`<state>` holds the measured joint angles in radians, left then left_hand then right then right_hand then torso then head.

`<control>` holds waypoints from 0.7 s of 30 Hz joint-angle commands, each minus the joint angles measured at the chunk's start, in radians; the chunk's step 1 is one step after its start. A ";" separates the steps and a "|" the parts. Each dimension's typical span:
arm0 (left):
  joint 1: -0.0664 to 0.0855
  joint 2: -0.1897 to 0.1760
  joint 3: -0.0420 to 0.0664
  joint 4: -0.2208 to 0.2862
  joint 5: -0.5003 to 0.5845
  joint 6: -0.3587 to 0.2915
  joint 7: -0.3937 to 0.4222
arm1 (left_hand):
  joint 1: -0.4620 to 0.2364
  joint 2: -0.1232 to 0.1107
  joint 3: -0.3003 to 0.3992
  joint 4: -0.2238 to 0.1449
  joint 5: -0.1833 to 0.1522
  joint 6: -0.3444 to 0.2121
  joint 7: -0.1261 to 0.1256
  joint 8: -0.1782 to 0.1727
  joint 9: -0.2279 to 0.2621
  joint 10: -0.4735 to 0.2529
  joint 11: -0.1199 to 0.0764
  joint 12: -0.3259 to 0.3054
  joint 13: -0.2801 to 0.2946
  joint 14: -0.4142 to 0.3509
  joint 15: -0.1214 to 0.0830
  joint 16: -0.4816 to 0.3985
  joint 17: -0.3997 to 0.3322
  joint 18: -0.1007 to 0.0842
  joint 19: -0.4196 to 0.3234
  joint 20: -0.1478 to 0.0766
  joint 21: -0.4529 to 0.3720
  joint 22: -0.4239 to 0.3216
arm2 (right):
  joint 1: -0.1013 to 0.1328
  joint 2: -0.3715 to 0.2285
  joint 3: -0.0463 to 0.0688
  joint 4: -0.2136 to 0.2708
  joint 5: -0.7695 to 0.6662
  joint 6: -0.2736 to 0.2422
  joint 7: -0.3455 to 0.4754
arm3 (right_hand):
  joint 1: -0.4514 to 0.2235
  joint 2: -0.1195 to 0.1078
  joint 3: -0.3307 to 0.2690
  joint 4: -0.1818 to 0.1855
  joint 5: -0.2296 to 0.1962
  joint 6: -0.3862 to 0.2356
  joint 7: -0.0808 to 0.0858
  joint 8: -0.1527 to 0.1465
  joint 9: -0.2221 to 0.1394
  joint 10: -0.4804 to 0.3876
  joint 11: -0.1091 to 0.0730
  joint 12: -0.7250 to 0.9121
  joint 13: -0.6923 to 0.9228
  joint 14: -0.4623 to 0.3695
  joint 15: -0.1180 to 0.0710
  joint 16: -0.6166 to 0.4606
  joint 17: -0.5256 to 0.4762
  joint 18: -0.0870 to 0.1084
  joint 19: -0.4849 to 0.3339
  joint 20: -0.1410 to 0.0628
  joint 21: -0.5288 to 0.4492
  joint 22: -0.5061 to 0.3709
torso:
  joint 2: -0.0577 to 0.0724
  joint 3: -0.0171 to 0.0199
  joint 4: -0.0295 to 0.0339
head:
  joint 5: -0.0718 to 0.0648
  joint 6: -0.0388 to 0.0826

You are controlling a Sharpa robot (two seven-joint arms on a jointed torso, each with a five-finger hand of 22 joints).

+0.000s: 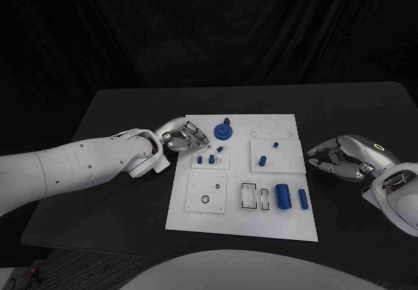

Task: Assemble the parts on the task board

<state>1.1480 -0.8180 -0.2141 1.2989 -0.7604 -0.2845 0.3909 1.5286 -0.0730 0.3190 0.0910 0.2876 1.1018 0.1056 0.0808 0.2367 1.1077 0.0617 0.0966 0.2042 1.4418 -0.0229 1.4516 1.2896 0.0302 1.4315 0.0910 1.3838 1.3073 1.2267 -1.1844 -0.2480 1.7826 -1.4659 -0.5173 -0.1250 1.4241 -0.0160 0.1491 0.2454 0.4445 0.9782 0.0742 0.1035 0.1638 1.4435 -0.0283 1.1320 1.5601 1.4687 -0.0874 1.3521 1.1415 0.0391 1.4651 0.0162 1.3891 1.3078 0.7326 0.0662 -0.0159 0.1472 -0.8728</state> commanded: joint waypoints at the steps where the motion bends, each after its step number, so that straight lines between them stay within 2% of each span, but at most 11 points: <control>1: -0.004 -0.009 -0.002 0.011 -0.004 -0.030 0.025 | -0.006 -0.006 -0.005 -0.001 -0.004 -0.016 0.002 -0.010 -0.003 -0.005 0.003 -0.002 -0.001 -0.006 0.004 -0.003 -0.002 0.019 -0.009 -0.001 -0.009 0.198 | -0.003 -0.004 0.001 0.004 -0.002 0.000 -0.013 | 0.009 -0.001 0.007 0.001 0.001 0.009 0.000 -0.001 0.001 -0.004 -0.005 -0.007 -0.438 0.036 -0.007 0.004 -0.001 0.003 0.033 0.001 -0.005 0.207 | 0.000 0.0002 0.0007 | -0.001 0.000; 4: 0.003 -0.028 -0.001 0.035 -0.004 -0.057 0.045 | -0.006 -0.010 -0.008 0.000 -0.007 -0.031 0.005 -0.014 -0.007 -0.007 0.006 0.005 -0.001 -0.006 0.007 -0.003 -0.002 0.019 -0.012 0.001 -0.012 0.197 | -0.002 -0.009 0.001 0.010 -0.002 -0.005 -0.014 | 0.010 -0.001 0.007 0.001 0.001 0.009 0.000 -0.001 0.001 -0.006 -0.004 -0.011 -0.442 0.036 -0.007 0.004 -0.003 0.003 0.032 0.001 -0.005 0.207 | -0.001 0.0012 -0.0011 | 0.000 0.000; 6: 0.017 -0.038 -0.001 0.049 -0.004 -0.067 0.053 | -0.007 -0.012 -0.010 0.001 -0.009 -0.034 0.005 -0.014 -0.008 -0.007 0.007 0.007 0.000 -0.006 0.007 -0.002 0.000 0.019 -0.012 0.002 -0.012 0.197 | -0.002 -0.013 0.001 0.015 -0.002 -0.008 -0.015 | 0.010 -0.001 0.007 0.000 0.001 0.009 0.000 -0.001 0.001 -0.006 -0.004 -0.012 -0.443 0.036 -0.007 0.004 -0.003 0.003 0.033 0.001 -0.005 0.207 | -0.001 0.0013 -0.0016 | 0.001 0.000; 10: 0.078 -0.057 -0.001 0.084 -0.016 -0.080 0.048 | -0.008 -0.014 -0.017 0.005 -0.017 -0.044 0.007 -0.013 -0.011 0.001 0.007 0.029 0.007 -0.003 0.010 0.002 0.004 0.019 -0.009 0.005 -0.009 0.198 | 0.000 -0.021 0.001 0.023 -0.002 -0.014 -0.018 | 0.010 -0.001 0.007 0.000 0.000 0.009 0.000 -0.001 0.001 -0.007 -0.004 -0.014 -0.444 0.036 -0.007 0.004 -0.002 0.003 0.033 0.001 -0.004 0.208 | 0.001 0.0002 -0.0002 | -0.002 0.000; 12: 0.119 -0.065 -0.001 0.100 -0.056 -0.081 0.032 | -0.014 -0.015 -0.022 0.011 -0.025 -0.049 0.008 -0.013 -0.013 -0.004 0.009 0.035 0.010 -0.003 0.012 0.003 0.004 0.019 -0.009 0.006 -0.010 0.198 | 0.000 -0.020 0.001 0.024 -0.002 -0.014 -0.021 | 0.010 -0.001 0.007 0.000 0.000 0.009 0.000 -0.001 0.001 -0.007 -0.004 -0.014 -0.444 0.036 -0.007 0.004 -0.002 0.003 0.033 0.001 -0.004 0.208 | 0.001 -0.0001 0.0008 | -0.005 0.000; 15: 0.172 -0.068 -0.001 0.114 -0.114 -0.073 0.002 | -0.023 -0.017 -0.032 0.024 -0.060 -0.057 0.001 -0.012 -0.016 -0.022 0.002 0.044 0.013 -0.007 0.008 0.001 -0.002 0.021 -0.013 0.006 -0.016 0.196 | 0.001 -0.016 0.001 0.022 -0.002 -0.011 -0.024 | 0.010 -0.001 0.007 0.000 0.000 0.009 0.000 -0.001 0.001 -0.007 -0.004 -0.014 -0.444 0.036 -0.007 0.004 -0.002 0.003 0.033 0.001 -0.005 0.207 | 0.001 0.0012 -0.0021 | -0.001 0.000; 16: 0.179 -0.068 -0.001 0.116 -0.121 -0.070 -0.003 | -0.025 -0.018 -0.035 0.028 -0.069 -0.059 -0.001 -0.012 -0.016 -0.026 0.001 0.046 0.014 -0.009 0.007 0.001 -0.004 0.021 -0.014 0.005 -0.017 0.196 | 0.001 -0.016 0.001 0.022 -0.002 -0.011 -0.025 | 0.010 -0.001 0.007 0.000 0.000 0.009 0.000 -0.001 0.001 -0.007 -0.004 -0.014 -0.444 0.036 -0.007 0.004 -0.002 0.003 0.033 0.001 -0.005 0.207 | 0.000 0.0016 -0.0027 | -0.001 0.000; 18: 0.216 -0.064 -0.001 0.121 -0.153 -0.048 -0.030 | -0.036 -0.020 -0.046 0.046 -0.104 -0.071 -0.003 -0.013 -0.020 -0.047 0.000 0.054 0.017 -0.010 0.005 0.001 -0.004 0.022 -0.016 0.004 -0.021 0.195 | 0.001 -0.012 0.001 0.021 -0.002 -0.008 -0.028 | 0.010 -0.001 0.007 0.000 0.000 0.009 0.000 -0.001 0.001 -0.007 -0.004 -0.014 -0.444 0.036 -0.007 0.004 -0.002 0.003 0.033 0.001 -0.005 0.207 | 0.000 0.0031 -0.0043 | -0.001 0.000; 19: 0.227 -0.062 -0.001 0.122 -0.170 -0.037 -0.040 | -0.038 -0.021 -0.051 0.052 -0.116 -0.076 -0.003 -0.013 -0.022 -0.043 -0.002 0.065 0.022 -0.006 0.005 0.006 0.003 0.020 -0.013 0.003 -0.017 0.196 | 0.001 -0.010 0.001 0.020 -0.002 -0.008 -0.029 | 0.010 -0.002 0.007 0.000 -0.001 0.009 0.000 -0.001 0.001 -0.008 -0.004 -0.015 -0.445 0.036 -0.007 0.004 -0.002 0.003 0.033 0.001 -0.005 0.207 | 0.000 0.0037 -0.0042 | -0.001 0.000; 21: 0.242 -0.057 -0.001 0.122 -0.205 -0.019 -0.057 | -0.041 -0.021 -0.072 0.065 -0.141 -0.086 -0.005 -0.011 -0.027 -0.005 -0.010 0.139 0.068 -0.008 0.000 0.008 0.002 0.017 0.000 -0.001 -0.001 0.202 | 0.001 -0.008 0.001 0.019 -0.002 -0.007 -0.030 | 0.010 -0.002 0.007 0.000 -0.001 0.009 0.000 -0.001 0.001 -0.008 -0.004 -0.015 -0.445 0.036 -0.007 0.004 -0.002 0.003 0.033 0.001 -0.005 0.207 | -0.001 0.0038 -0.0047 | -0.003 0.000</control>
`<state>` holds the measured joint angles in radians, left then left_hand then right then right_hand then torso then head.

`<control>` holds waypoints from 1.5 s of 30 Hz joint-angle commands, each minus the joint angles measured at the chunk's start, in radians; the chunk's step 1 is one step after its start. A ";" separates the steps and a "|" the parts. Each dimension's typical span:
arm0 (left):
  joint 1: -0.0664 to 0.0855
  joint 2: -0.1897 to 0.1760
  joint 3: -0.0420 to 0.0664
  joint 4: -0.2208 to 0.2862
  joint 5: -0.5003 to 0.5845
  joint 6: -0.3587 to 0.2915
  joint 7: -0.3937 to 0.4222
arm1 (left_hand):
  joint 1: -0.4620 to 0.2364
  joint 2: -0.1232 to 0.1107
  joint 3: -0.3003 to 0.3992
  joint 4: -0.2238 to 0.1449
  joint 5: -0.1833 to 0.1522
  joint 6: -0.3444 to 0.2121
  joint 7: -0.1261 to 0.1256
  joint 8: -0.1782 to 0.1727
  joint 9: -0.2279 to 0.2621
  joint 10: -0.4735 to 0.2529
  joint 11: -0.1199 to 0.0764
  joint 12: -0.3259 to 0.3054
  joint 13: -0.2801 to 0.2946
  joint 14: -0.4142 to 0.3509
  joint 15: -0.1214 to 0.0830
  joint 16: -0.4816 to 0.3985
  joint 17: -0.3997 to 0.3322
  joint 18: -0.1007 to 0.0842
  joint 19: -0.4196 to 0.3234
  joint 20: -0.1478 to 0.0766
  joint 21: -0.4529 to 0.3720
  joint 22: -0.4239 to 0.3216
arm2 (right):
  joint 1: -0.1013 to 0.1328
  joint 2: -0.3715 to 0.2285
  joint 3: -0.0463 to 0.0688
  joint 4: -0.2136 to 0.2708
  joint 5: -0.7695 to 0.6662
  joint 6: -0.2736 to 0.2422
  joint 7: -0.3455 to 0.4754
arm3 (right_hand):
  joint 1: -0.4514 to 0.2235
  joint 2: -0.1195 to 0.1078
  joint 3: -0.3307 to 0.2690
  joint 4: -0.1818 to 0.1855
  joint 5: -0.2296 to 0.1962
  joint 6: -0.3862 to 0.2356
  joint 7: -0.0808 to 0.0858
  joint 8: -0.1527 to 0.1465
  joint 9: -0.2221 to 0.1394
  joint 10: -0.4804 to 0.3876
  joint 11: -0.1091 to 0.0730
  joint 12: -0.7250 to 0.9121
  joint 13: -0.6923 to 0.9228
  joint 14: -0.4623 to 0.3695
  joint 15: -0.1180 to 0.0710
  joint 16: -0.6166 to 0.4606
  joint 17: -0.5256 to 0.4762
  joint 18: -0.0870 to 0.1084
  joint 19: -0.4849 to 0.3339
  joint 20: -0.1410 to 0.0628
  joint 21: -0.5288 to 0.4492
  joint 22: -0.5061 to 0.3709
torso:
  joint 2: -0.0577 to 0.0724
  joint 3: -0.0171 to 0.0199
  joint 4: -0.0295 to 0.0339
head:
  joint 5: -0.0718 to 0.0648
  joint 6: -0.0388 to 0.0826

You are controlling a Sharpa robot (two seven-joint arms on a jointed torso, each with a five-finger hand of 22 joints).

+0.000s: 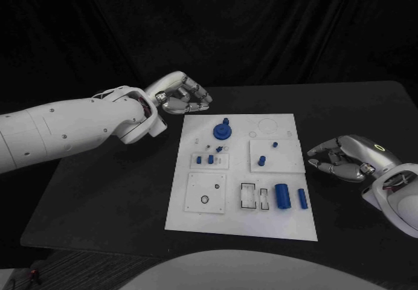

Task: Assemble the parts on the task board

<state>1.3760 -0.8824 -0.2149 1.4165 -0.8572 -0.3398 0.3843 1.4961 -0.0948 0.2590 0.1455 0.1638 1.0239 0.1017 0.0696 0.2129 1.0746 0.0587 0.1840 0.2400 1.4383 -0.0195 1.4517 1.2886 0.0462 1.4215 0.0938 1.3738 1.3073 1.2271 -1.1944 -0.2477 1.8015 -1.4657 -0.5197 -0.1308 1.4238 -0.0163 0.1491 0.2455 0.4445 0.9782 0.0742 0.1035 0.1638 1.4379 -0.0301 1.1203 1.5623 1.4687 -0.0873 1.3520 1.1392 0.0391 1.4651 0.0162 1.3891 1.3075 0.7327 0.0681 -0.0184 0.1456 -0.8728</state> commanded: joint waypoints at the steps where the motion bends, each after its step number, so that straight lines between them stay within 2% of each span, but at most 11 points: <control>1: 0.017 0.010 0.000 0.005 -0.120 0.042 -0.056 | -0.010 -0.001 -0.019 0.011 -0.024 -0.007 -0.003 0.001 -0.004 0.051 -0.012 0.082 0.051 -0.004 -0.006 0.008 0.004 0.000 0.013 -0.005 0.014 0.203 | 0.001 0.003 0.001 -0.001 -0.002 -0.004 -0.024 | 0.010 -0.001 0.007 0.000 -0.001 0.009 0.000 -0.001 0.001 -0.002 -0.002 -0.003 -0.447 0.036 -0.007 0.004 0.000 0.003 0.033 0.001 -0.005 0.208 | -0.001 0.0021 -0.0032 | -0.001 0.000; 2: 0.022 0.014 0.000 0.004 -0.139 0.054 -0.070 | -0.014 -0.003 -0.032 0.013 -0.033 -0.003 -0.006 0.004 -0.005 0.083 -0.021 0.142 0.093 -0.005 -0.012 0.008 0.003 -0.001 0.017 -0.009 0.019 0.205 | 0.001 0.004 0.001 -0.002 -0.002 -0.004 -0.024 | 0.010 -0.001 0.007 0.000 -0.001 0.009 0.000 -0.001 0.001 -0.002 -0.002 -0.003 -0.447 0.036 -0.007 0.004 0.000 0.003 0.033 0.001 -0.005 0.208 | 0.000 0.0012 -0.0028 | -0.003 0.000; 3: 0.025 0.020 0.000 0.002 -0.161 0.069 -0.087 | -0.018 0.005 -0.074 0.033 -0.039 -0.012 -0.011 -0.003 -0.019 -0.023 -0.037 0.402 0.337 0.005 -0.026 0.018 0.018 -0.005 0.026 -0.026 0.030 0.208 | 0.001 0.005 0.001 -0.003 -0.002 -0.003 -0.024 | 0.010 -0.001 0.007 0.000 -0.001 0.009 0.000 -0.001 0.001 -0.002 -0.002 -0.003 -0.447 0.036 -0.007 0.004 0.000 0.003 0.033 0.001 -0.005 0.208 | 0.001 -0.0003 -0.0009 | -0.006 0.000; 4: 0.028 0.024 0.000 0.000 -0.184 0.084 -0.102 | -0.019 0.012 -0.083 0.054 -0.043 -0.010 -0.010 0.002 -0.023 -0.075 -0.038 0.512 0.437 0.022 -0.024 0.034 0.050 -0.007 0.035 -0.023 0.041 0.211 | 0.001 0.005 0.001 -0.004 -0.002 -0.003 -0.023 | 0.010 -0.001 0.008 0.000 -0.002 0.009 0.000 -0.001 0.001 -0.002 -0.002 -0.001 -0.445 0.036 -0.007 0.004 0.001 0.003 0.033 0.001 -0.005 0.208 | 0.001 -0.0007 -0.0008 | -0.006 0.000; 5: 0.029 0.032 0.000 -0.003 -0.219 0.106 -0.124 | -0.044 0.011 -0.102 0.072 -0.062 0.004 -0.006 0.009 -0.022 0.052 -0.045 0.714 0.615 0.045 -0.018 0.053 0.095 -0.011 0.047 -0.020 0.057 0.216 | 0.001 0.006 0.001 -0.005 -0.002 -0.001 -0.023 | 0.010 -0.001 0.008 0.000 -0.002 0.009 0.000 -0.001 0.001 -0.002 -0.002 -0.001 -0.445 0.036 -0.007 0.004 0.001 0.003 0.033 0.001 -0.005 0.208 | 0.001 -0.0018 0.0004 | -0.007 0.000; 7: 0.031 0.048 0.000 -0.010 -0.305 0.150 -0.170 | -0.075 0.014 -0.127 0.094 -0.098 0.032 -0.005 0.020 -0.019 0.218 -0.049 0.995 0.892 0.086 -0.020 0.087 0.181 -0.013 0.056 -0.018 0.069 0.220 | 0.000 0.007 0.001 -0.008 -0.002 0.001 -0.021 | 0.010 -0.001 0.008 0.000 -0.002 0.009 0.000 -0.001 0.001 -0.002 -0.002 -0.001 -0.445 0.036 -0.007 0.004 0.001 0.003 0.033 0.001 -0.005 0.208 | 0.001 -0.0023 0.0010 | -0.008 0.000; 8: 0.031 0.055 0.000 -0.013 -0.349 0.170 -0.193 | -0.095 0.015 -0.154 0.110 -0.108 0.041 -0.006 0.020 -0.020 0.362 -0.042 1.227 1.142 0.122 -0.019 0.112 0.259 -0.015 0.060 -0.015 0.073 0.221 | 0.000 0.008 0.000 -0.009 -0.002 0.001 -0.020 | 0.010 -0.001 0.008 0.000 -0.002 0.009 0.000 -0.001 0.001 -0.002 -0.002 -0.001 -0.445 0.036 -0.007 0.004 0.001 0.003 0.033 0.001 -0.005 0.208 | 0.002 -0.0030 0.0011 | -0.009 0.000; 10: 0.030 0.067 0.000 -0.016 -0.409 0.197 -0.227 | -0.117 0.015 -0.187 0.132 -0.116 0.049 -0.004 0.018 -0.021 0.474 -0.039 1.367 1.306 0.132 -0.012 0.119 0.282 -0.018 0.070 -0.012 0.087 0.226 | 0.000 0.010 0.000 -0.010 -0.002 0.002 -0.019 | 0.011 -0.001 0.008 0.000 -0.003 0.009 0.000 -0.001 0.001 -0.002 -0.002 -0.001 -0.444 0.036 -0.007 0.004 0.000 0.003 0.033 0.001 -0.005 0.208 | 0.002 -0.0033 -0.0005 | -0.008 0.000; 20: 0.020 0.116 0.000 -0.006 -0.523 0.220 -0.346 | -0.147 0.043 -0.210 0.128 -0.103 0.069 0.003 0.016 -0.019 0.496 -0.024 1.387 1.331 0.132 0.004 0.119 0.282 -0.035 0.121 0.001 0.158 0.249 | 0.000 0.018 0.000 -0.015 -0.002 0.007 -0.016 | 0.011 -0.002 0.008 0.000 -0.004 0.009 0.000 -0.001 0.001 -0.001 -0.002 0.002 -0.441 0.036 -0.007 0.005 0.002 0.003 0.032 0.001 -0.005 0.208 | 0.002 -0.0035 -0.0049 | -0.007 0.000; 27: 0.016 0.139 0.000 0.012 -0.532 0.234 -0.376 | -0.104 0.048 -0.196 0.084 -0.018 0.099 -0.012 0.027 -0.004 0.496 -0.037 1.387 1.331 0.132 -0.006 0.119 0.282 -0.033 0.114 -0.007 0.149 0.246 | 0.000 0.021 0.000 -0.017 -0.002 0.011 -0.017 | 0.012 -0.002 0.008 -0.001 -0.004 0.009 0.000 -0.001 0.001 -0.001 -0.002 0.002 -0.441 0.036 -0.007 0.004 0.000 0.003 0.032 0.001 -0.006 0.207 | 0.001 -0.0020 -0.0044 | -0.008 0.000; 45: -0.015 0.178 0.000 0.022 -0.594 0.296 -0.480 | -0.134 0.036 -0.212 0.059 -0.012 0.151 -0.038 0.068 0.064 0.496 -0.060 1.387 1.331 0.132 -0.028 0.119 0.282 -0.029 0.104 -0.027 0.135 0.241 | 0.000 0.023 0.000 -0.017 -0.002 0.011 -0.015 | 0.014 -0.002 0.010 -0.002 -0.002 0.009 0.000 -0.002 0.001 -0.001 -0.002 0.002 -0.441 0.036 -0.007 0.005 0.001 0.003 0.032 0.001 -0.005 0.208 | 0.002 -0.0032 -0.0038 | -0.007 0.000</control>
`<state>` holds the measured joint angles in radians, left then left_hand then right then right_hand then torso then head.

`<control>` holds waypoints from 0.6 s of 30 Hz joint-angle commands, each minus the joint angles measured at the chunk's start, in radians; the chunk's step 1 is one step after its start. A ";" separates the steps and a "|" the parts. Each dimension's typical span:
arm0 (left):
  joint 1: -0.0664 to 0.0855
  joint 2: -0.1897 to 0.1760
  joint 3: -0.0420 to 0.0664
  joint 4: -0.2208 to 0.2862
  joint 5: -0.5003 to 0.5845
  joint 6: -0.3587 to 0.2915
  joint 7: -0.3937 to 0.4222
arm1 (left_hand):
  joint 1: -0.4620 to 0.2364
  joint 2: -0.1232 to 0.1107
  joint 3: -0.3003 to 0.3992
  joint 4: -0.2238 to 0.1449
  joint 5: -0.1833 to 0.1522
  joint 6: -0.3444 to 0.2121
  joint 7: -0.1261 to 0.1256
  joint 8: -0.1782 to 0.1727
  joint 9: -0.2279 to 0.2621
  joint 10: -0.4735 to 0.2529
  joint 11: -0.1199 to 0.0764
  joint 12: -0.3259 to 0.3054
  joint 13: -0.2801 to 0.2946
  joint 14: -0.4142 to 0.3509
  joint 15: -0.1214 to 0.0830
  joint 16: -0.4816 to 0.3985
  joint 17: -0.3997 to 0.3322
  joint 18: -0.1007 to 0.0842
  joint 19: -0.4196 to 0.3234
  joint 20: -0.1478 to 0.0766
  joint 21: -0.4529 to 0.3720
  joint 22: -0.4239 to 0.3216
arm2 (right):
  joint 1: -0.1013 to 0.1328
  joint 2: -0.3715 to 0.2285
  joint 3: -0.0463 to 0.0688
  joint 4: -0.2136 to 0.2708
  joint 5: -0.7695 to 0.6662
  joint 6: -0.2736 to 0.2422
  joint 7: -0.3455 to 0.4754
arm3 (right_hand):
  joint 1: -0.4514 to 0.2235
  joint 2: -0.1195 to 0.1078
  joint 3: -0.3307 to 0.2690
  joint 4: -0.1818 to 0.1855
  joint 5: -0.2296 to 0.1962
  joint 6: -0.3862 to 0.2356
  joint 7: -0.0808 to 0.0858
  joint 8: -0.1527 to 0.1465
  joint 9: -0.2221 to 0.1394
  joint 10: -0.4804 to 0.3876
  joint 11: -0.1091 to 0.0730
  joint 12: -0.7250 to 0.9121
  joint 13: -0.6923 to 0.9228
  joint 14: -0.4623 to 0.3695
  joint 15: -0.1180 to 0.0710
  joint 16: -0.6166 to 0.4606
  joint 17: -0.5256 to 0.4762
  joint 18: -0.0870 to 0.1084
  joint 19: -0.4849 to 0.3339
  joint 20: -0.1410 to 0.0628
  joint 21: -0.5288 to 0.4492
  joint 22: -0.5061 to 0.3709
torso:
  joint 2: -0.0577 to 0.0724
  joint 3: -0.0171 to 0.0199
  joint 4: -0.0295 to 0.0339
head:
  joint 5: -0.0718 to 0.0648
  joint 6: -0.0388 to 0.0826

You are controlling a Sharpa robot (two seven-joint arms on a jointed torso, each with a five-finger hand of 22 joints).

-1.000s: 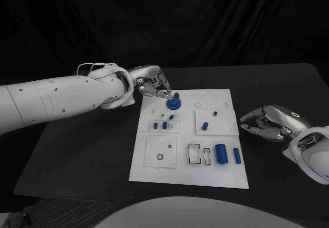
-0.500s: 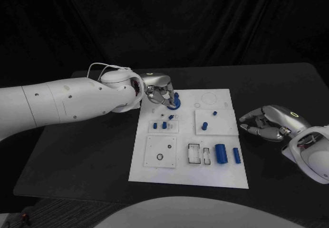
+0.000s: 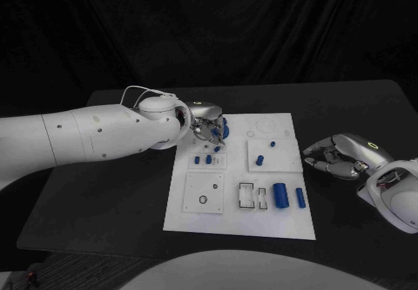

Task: Assemble the parts on the task board

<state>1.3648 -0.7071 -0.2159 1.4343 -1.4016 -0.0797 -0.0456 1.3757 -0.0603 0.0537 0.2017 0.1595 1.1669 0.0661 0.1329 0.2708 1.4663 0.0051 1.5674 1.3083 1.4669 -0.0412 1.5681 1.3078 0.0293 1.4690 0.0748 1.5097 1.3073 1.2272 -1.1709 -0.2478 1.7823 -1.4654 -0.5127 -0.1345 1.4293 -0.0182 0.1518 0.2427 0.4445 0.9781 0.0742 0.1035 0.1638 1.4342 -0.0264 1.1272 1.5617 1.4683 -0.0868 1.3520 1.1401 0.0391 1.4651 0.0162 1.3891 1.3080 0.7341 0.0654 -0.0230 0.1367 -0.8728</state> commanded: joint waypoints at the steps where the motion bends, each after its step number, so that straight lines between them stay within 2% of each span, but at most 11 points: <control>1: -0.006 0.003 0.001 0.005 -0.055 0.040 -0.060 | -0.024 0.002 -0.010 0.005 -0.013 0.010 -0.004 0.008 0.014 0.105 -0.009 0.003 0.263 0.104 -0.008 0.003 0.263 -0.013 0.058 -0.009 0.001 0.241 | -0.001 -0.001 0.000 0.002 -0.002 0.004 -0.011 | 0.008 0.000 0.007 0.001 -0.002 0.009 0.000 -0.002 0.001 0.003 -0.006 -0.005 -0.440 0.036 -0.008 0.005 0.000 0.003 0.032 0.001 -0.005 0.207 | 0.001 -0.0003 0.0012 | 0.002 0.000; 10: -0.017 0.004 0.001 0.010 -0.070 0.055 -0.099 | -0.063 0.002 -0.022 0.017 -0.035 0.000 -0.004 0.012 0.043 0.105 -0.009 0.003 0.263 0.104 -0.010 0.003 0.263 -0.011 0.053 -0.013 -0.007 0.239 | -0.001 -0.003 0.000 0.004 -0.002 0.003 -0.010 | 0.008 0.000 0.007 0.001 -0.002 0.009 0.000 -0.002 0.001 0.003 -0.006 -0.005 -0.440 0.036 -0.008 0.005 0.000 0.003 0.032 0.001 -0.005 0.207 | 0.000 0.0000 0.0004 | 0.002 0.000; 18: -0.032 0.013 0.001 0.001 -0.072 0.061 -0.106 | -0.059 0.005 -0.018 0.011 -0.037 -0.012 -0.002 0.008 0.052 0.105 -0.008 0.003 0.263 0.104 -0.009 0.003 0.263 -0.008 0.045 -0.013 -0.018 0.235 | -0.001 -0.005 0.000 0.006 -0.002 0.004 -0.010 | 0.008 0.000 0.007 0.001 -0.002 0.009 0.000 -0.002 0.001 0.003 -0.006 -0.005 -0.440 0.036 -0.008 0.005 0.000 0.003 0.032 0.001 -0.005 0.207 | 0.000 0.0002 0.0011 | 0.003 0.000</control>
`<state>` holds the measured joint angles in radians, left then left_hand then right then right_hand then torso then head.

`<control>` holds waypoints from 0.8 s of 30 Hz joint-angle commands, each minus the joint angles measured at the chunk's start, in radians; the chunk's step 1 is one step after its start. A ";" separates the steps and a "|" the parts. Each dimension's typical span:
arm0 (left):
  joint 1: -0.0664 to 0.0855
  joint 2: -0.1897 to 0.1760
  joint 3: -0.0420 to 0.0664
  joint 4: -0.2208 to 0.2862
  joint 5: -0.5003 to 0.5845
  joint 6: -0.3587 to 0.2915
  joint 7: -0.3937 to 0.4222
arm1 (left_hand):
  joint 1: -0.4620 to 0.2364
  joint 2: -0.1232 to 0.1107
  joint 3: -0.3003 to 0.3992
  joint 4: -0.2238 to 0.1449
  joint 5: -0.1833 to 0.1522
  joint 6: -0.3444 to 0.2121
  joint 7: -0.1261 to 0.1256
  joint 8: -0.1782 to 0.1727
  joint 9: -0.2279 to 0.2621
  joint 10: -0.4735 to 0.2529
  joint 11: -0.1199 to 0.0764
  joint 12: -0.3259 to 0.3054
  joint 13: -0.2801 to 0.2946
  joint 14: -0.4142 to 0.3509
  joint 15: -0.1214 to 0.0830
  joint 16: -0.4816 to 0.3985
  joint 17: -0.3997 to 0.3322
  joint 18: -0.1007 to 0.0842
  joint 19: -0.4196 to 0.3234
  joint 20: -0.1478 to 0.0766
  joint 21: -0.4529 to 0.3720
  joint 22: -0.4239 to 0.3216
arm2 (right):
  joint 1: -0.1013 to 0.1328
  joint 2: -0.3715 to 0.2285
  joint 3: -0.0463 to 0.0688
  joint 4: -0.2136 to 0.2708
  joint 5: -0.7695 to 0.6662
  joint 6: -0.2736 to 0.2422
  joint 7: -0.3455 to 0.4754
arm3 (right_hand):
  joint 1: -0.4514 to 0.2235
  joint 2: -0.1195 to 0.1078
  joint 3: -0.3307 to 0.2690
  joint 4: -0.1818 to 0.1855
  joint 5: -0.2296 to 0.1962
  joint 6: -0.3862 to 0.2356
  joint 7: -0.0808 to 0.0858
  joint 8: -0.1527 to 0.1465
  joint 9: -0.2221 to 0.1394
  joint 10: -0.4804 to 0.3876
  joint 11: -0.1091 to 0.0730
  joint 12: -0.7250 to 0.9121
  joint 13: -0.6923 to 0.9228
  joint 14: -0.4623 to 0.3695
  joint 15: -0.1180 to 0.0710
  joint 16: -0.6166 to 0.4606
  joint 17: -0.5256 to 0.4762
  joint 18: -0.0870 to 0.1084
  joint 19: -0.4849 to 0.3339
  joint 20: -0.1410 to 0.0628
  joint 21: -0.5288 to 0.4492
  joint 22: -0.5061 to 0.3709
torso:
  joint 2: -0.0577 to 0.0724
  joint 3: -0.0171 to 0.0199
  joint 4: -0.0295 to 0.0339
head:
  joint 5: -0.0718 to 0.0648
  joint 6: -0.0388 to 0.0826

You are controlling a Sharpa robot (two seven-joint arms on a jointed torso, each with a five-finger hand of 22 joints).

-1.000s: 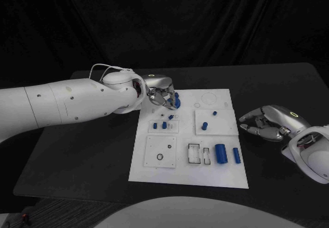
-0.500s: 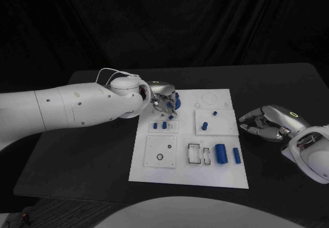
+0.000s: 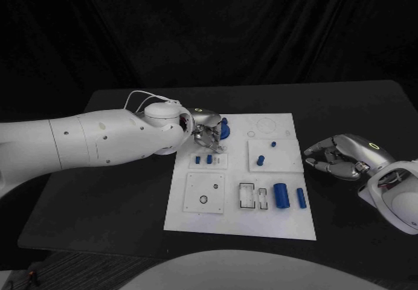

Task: Assemble the parts on the task board

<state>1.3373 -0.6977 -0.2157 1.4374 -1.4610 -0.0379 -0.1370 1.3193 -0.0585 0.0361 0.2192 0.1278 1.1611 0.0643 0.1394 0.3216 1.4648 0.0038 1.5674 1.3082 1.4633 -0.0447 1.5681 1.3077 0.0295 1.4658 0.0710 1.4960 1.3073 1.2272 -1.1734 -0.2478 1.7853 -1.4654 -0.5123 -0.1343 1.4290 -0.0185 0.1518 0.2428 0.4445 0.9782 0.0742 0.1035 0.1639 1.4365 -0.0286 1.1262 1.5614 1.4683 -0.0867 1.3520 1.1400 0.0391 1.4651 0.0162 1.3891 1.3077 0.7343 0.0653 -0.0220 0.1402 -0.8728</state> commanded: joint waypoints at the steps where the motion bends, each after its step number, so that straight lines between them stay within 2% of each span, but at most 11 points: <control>1: -0.006 0.005 0.001 -0.003 -0.013 0.022 -0.016 | -0.002 0.004 0.000 -0.007 -0.005 -0.007 0.000 0.001 0.002 0.106 -0.007 0.003 0.263 0.107 -0.006 0.003 0.263 -0.008 0.048 -0.009 -0.005 0.235 | -0.001 -0.003 0.000 0.003 -0.002 0.003 -0.010 | 0.008 0.000 0.007 0.001 -0.002 0.009 0.000 -0.002 0.001 0.001 -0.004 -0.004 -0.440 0.036 -0.008 0.005 0.000 0.003 0.032 0.001 -0.005 0.207 | 0.000 0.0002 -0.0001 | -0.001 0.000; 5: -0.012 0.008 0.001 -0.007 -0.013 0.033 -0.019 | 0.004 0.008 0.005 -0.015 0.007 -0.013 0.000 0.000 0.010 0.106 -0.006 0.003 0.263 0.107 -0.005 0.003 0.263 -0.007 0.047 -0.008 -0.006 0.234 | -0.001 -0.004 0.000 0.003 -0.002 0.004 -0.010 | 0.008 0.000 0.007 0.001 -0.002 0.009 0.000 -0.002 0.001 0.001 -0.004 -0.004 -0.440 0.036 -0.008 0.005 0.000 0.003 0.032 0.001 -0.005 0.207 | -0.001 -0.0005 -0.0015 | 0.001 0.000; 10: -0.020 0.010 0.001 -0.011 -0.013 0.051 -0.021 | 0.030 0.016 0.027 -0.047 0.080 -0.029 0.002 -0.009 0.031 0.106 -0.005 0.003 0.263 0.107 -0.004 0.003 0.263 -0.006 0.043 -0.007 -0.013 0.232 | -0.001 -0.002 0.000 0.002 -0.002 0.006 -0.009 | 0.008 0.000 0.007 0.001 -0.002 0.009 0.000 -0.002 0.001 0.001 -0.004 -0.004 -0.440 0.036 -0.008 0.005 0.000 0.003 0.032 0.001 -0.005 0.207 | -0.001 -0.0002 -0.0004 | -0.001 0.000; 13: -0.024 0.010 0.001 -0.014 -0.013 0.055 -0.019 | 0.035 0.018 0.035 -0.056 0.105 -0.028 0.001 -0.011 0.037 0.106 -0.006 0.003 0.263 0.107 -0.004 0.003 0.263 -0.006 0.042 -0.007 -0.015 0.232 | -0.001 -0.002 0.000 0.001 -0.002 0.007 -0.009 | 0.008 0.000 0.007 0.001 -0.002 0.009 0.000 -0.002 0.001 0.001 -0.004 -0.004 -0.440 0.036 -0.008 0.005 0.000 0.003 0.032 0.001 -0.005 0.207 | -0.001 -0.0003 -0.0002 | -0.001 0.000; 17: -0.027 0.008 0.001 -0.016 -0.013 0.045 -0.002 | 0.044 0.020 0.056 -0.073 0.166 -0.028 0.000 -0.015 0.048 0.106 -0.007 0.003 0.263 0.107 -0.005 0.003 0.263 -0.006 0.043 -0.008 -0.015 0.232 | -0.001 -0.001 0.000 0.000 -0.002 0.007 -0.009 | 0.010 -0.001 0.009 -0.001 0.001 0.009 0.001 -0.002 0.001 0.001 -0.004 -0.004 -0.439 0.036 -0.008 0.005 0.000 0.003 0.032 0.001 -0.005 0.207 | 0.000 -0.0002 -0.0004 | 0.000 0.000; 22: -0.030 0.006 0.001 -0.017 -0.013 0.024 0.030 | 0.073 0.021 0.109 -0.111 0.220 -0.031 0.002 -0.023 0.059 0.106 -0.006 0.003 0.263 0.107 -0.005 0.003 0.263 -0.005 0.041 -0.009 -0.017 0.232 | -0.001 0.001 0.000 -0.002 -0.002 0.010 -0.009 | 0.010 0.000 0.010 -0.001 0.002 0.009 0.001 -0.002 0.001 0.001 -0.004 -0.004 -0.439 0.036 -0.008 0.005 0.000 0.003 0.032 0.001 -0.005 0.207 | 0.000 -0.0005 -0.0002 | 0.000 0.000; 23: -0.030 0.006 0.001 -0.017 -0.013 0.020 0.038 | 0.078 0.020 0.125 -0.122 0.241 -0.034 0.004 -0.026 0.062 0.103 -0.003 0.001 0.261 0.107 -0.003 0.003 0.263 -0.005 0.041 -0.008 -0.018 0.231 | -0.001 0.002 0.000 -0.002 -0.002 0.010 -0.009 | 0.010 0.000 0.010 -0.001 0.002 0.009 0.001 -0.002 0.001 0.001 -0.004 -0.004 -0.439 0.036 -0.008 0.005 0.000 0.003 0.032 0.001 -0.005 0.207 | 0.000 -0.0004 -0.0002 | 0.000 0.000; 24: -0.031 0.005 0.001 -0.018 -0.013 0.017 0.045 | 0.080 0.018 0.138 -0.129 0.251 -0.038 0.007 -0.030 0.063 0.084 -0.001 -0.017 0.246 0.107 -0.002 0.003 0.263 -0.005 0.039 -0.006 -0.020 0.230 | -0.001 0.002 0.000 -0.003 -0.002 0.011 -0.009 | 0.010 0.000 0.010 -0.001 0.002 0.009 0.001 -0.002 0.001 0.001 -0.004 -0.004 -0.439 0.036 -0.008 0.005 0.000 0.003 0.032 0.001 -0.005 0.207 | -0.001 -0.0004 -0.0005 | 0.001 0.000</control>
<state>1.3207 -0.6929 -0.2051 1.4253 -1.4649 -0.0382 -0.1164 1.3834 -0.0459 0.1293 0.1325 0.3726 1.1307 0.0737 0.1140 0.3876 1.4646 0.0041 1.5539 1.3082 1.4634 -0.0444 1.5681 1.3075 0.0295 1.4658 0.0711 1.4786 1.3073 1.2272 -1.1714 -0.2478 1.7824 -1.4654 -0.5087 -0.1340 1.4288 -0.0187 0.1575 0.2427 0.4445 0.9782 0.0742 0.1035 0.1638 1.4362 -0.0283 1.1268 1.5614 1.4670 -0.0854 1.3520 1.1400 0.0392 1.4651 0.0162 1.3891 1.3075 0.7337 0.0650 -0.0221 0.1403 -0.8728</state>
